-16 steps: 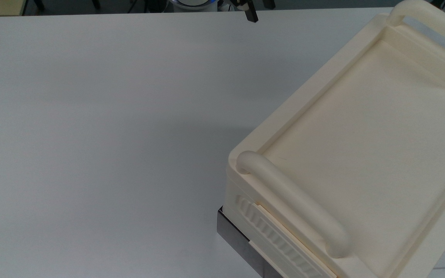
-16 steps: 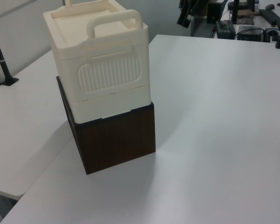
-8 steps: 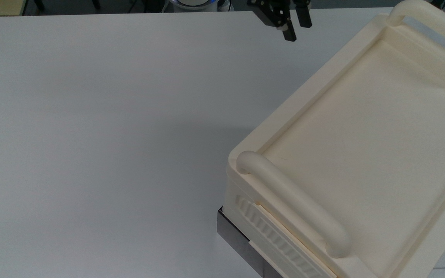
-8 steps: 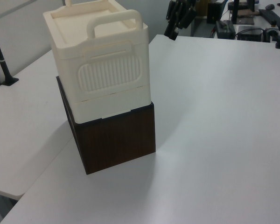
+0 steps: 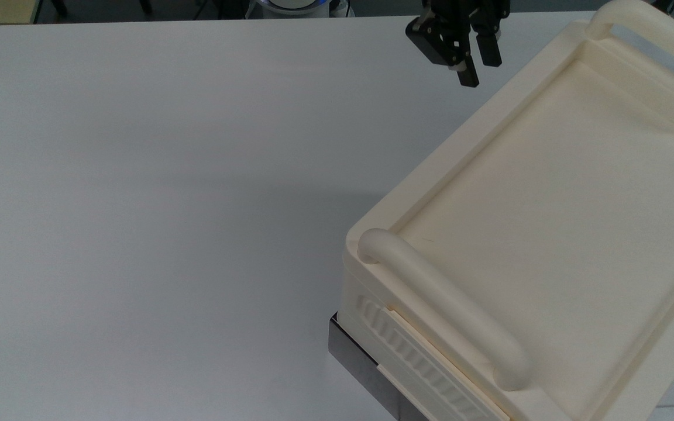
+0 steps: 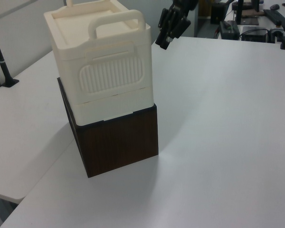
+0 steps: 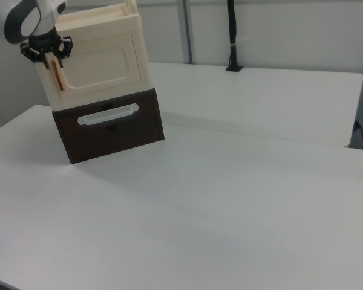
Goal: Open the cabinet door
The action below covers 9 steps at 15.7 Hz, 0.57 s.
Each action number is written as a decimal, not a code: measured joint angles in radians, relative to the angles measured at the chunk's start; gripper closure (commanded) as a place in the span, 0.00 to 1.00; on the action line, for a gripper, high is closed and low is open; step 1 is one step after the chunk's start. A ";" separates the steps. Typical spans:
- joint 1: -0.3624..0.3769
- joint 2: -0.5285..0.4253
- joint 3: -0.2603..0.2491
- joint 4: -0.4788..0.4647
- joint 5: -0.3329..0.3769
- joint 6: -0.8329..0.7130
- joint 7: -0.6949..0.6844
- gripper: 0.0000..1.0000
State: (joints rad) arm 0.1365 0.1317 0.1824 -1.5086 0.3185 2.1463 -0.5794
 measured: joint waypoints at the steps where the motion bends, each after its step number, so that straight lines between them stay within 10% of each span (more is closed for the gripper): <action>1: 0.000 0.006 0.005 0.000 -0.007 0.013 0.006 0.62; 9: 0.001 0.045 0.031 0.000 -0.023 0.099 0.029 0.79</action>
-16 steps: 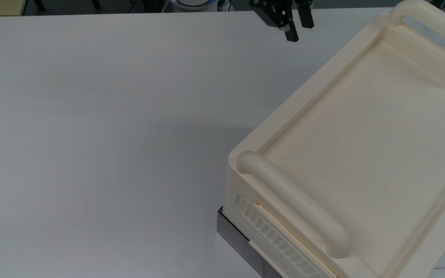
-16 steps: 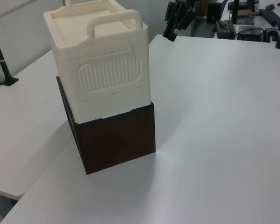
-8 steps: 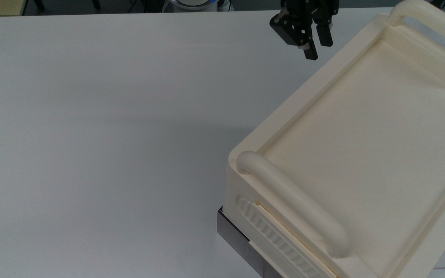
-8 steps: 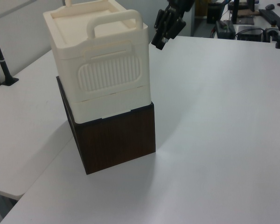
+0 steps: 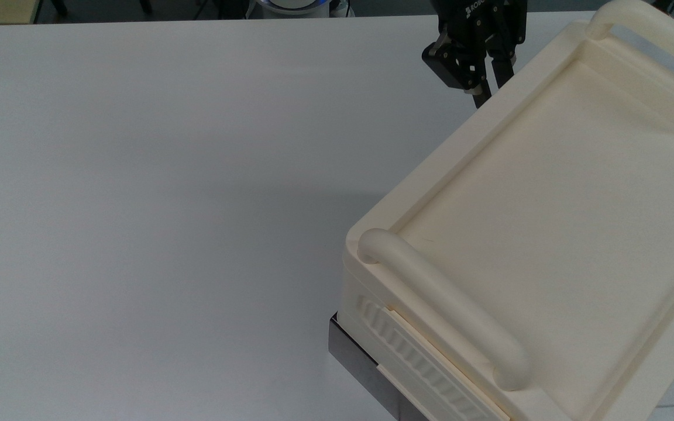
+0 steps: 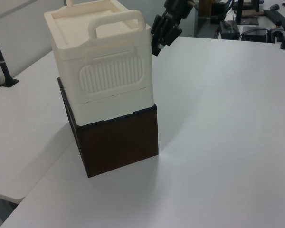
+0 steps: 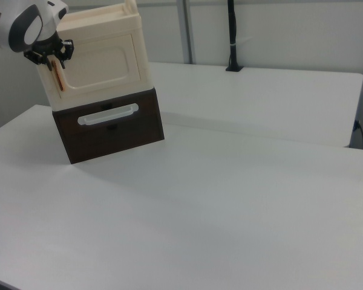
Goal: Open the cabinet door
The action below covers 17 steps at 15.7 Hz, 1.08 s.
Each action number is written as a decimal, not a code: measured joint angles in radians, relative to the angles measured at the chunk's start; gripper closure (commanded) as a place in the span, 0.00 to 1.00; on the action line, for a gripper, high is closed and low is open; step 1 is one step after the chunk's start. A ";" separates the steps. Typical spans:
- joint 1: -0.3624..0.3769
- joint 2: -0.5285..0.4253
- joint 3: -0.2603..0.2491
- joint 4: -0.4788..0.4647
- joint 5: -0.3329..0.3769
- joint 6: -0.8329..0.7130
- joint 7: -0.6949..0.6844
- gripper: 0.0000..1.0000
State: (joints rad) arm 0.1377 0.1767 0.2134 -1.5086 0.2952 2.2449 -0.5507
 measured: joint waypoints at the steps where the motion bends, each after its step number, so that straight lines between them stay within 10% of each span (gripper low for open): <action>1: 0.000 0.003 0.004 0.000 -0.008 0.010 0.004 0.90; 17: -0.004 0.000 0.023 0.001 -0.039 0.000 0.046 1.00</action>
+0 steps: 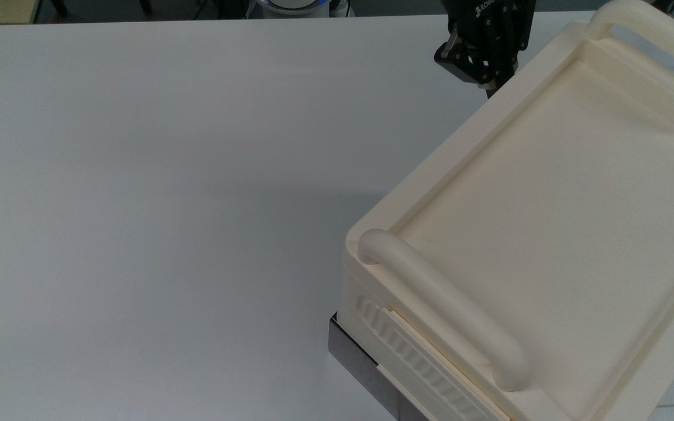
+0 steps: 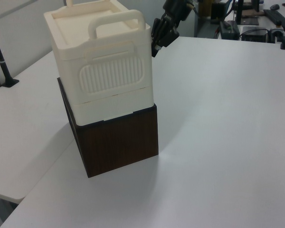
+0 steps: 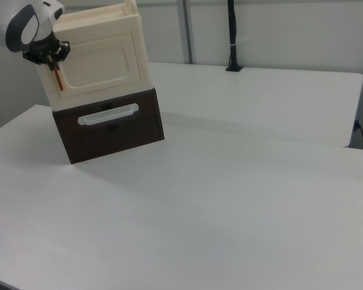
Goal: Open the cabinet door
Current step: 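Pull the door edge outward, swinging the door open on its hinge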
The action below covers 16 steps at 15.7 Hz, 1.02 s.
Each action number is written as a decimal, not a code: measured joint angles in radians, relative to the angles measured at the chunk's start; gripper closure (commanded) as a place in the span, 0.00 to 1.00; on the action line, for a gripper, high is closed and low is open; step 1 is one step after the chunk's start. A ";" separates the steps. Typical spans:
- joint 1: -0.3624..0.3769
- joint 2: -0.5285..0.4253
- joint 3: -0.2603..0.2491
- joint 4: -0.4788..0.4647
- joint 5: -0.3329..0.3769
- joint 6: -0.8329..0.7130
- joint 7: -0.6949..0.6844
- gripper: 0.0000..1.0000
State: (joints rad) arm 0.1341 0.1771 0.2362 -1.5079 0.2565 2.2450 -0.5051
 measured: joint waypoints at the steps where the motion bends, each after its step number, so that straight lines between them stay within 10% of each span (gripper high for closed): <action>1: -0.003 -0.003 0.000 0.000 0.000 -0.011 0.001 1.00; 8: -0.050 -0.056 -0.001 -0.010 -0.004 -0.139 0.001 0.93; 16: -0.158 -0.119 -0.004 -0.017 -0.004 -0.323 0.001 0.24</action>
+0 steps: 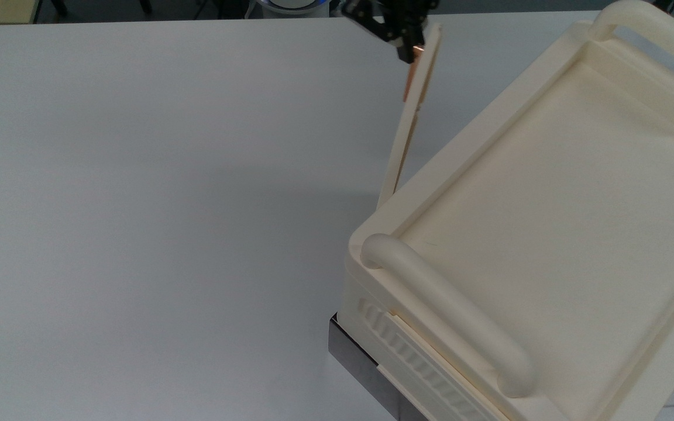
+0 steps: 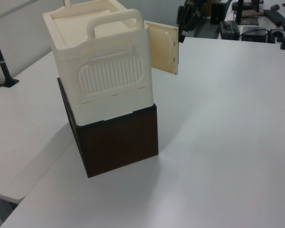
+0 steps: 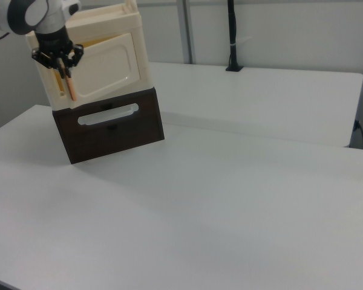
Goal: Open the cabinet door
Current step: 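Pull the door edge outward, swinging the door open on its hinge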
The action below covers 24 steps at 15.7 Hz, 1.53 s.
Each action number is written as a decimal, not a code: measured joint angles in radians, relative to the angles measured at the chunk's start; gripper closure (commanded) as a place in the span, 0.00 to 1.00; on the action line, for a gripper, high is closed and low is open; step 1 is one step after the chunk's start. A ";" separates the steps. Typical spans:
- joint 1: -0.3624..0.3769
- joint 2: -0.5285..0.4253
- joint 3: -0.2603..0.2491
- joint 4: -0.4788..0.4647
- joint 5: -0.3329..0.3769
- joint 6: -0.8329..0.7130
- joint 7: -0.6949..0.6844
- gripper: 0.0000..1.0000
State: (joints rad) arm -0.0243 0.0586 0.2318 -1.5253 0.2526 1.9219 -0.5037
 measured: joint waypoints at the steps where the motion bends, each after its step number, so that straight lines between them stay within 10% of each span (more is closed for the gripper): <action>1: -0.020 -0.006 -0.002 -0.001 0.000 -0.023 0.000 0.21; 4: -0.094 -0.024 -0.010 -0.001 0.000 -0.060 0.002 0.00; 24: -0.248 -0.050 -0.263 0.013 -0.086 -0.100 0.002 0.00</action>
State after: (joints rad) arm -0.2721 0.0088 -0.0310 -1.5121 0.1669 1.8218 -0.5017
